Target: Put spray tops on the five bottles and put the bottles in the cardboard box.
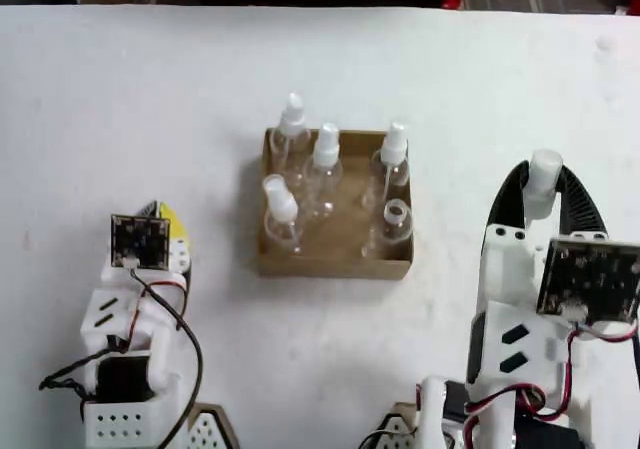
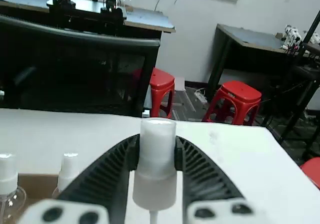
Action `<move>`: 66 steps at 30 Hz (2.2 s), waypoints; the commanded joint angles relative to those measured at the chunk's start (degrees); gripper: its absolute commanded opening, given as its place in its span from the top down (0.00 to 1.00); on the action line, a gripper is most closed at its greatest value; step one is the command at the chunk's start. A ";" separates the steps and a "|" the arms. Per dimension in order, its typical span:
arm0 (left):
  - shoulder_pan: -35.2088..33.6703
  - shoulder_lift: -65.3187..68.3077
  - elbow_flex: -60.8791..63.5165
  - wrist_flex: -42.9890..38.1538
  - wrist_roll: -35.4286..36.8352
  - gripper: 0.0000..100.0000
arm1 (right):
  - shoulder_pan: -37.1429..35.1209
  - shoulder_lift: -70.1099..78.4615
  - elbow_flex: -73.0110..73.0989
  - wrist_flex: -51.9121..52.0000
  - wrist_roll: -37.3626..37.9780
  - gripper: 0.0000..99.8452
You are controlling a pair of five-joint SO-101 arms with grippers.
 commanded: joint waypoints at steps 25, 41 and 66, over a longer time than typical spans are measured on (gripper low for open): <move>0.66 -0.57 -0.79 -1.41 -0.44 0.98 | -15.78 22.90 -14.07 -10.59 -26.02 0.99; 0.57 -0.57 -0.97 -1.49 -0.44 0.98 | -16.31 8.57 10.73 -26.24 -26.02 0.99; 0.66 -0.57 -1.58 -1.05 -0.44 0.98 | -16.13 8.04 22.95 -45.85 -25.93 0.99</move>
